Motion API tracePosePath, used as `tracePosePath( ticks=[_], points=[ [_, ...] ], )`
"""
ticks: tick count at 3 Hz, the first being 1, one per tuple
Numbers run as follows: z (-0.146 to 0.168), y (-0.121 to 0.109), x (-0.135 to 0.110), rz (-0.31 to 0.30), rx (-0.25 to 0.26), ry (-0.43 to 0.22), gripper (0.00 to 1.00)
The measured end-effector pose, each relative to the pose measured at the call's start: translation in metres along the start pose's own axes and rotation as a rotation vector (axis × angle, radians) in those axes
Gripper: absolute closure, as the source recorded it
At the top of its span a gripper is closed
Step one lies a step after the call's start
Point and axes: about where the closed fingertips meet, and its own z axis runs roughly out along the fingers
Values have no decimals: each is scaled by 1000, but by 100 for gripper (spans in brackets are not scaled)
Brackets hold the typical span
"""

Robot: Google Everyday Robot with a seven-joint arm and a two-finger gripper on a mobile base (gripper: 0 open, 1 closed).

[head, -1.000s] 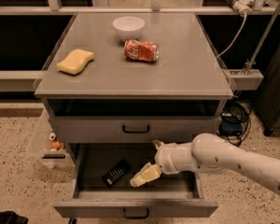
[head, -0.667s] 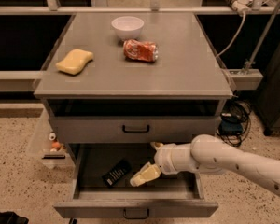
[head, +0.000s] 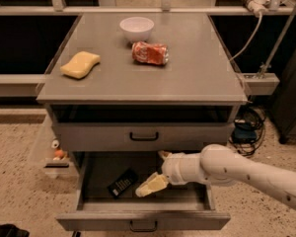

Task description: Pick rxbar chocolate from middle drawer and place on counter

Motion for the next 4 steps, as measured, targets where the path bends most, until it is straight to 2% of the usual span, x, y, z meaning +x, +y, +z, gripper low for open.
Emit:
tracePosePath(
  ticks=[2, 3, 4],
  points=[
    [56, -5, 20, 139, -54, -85, 0],
    [74, -4, 27, 191, -55, -94, 0],
    [74, -4, 27, 192, -54, -94, 0]
  ],
)
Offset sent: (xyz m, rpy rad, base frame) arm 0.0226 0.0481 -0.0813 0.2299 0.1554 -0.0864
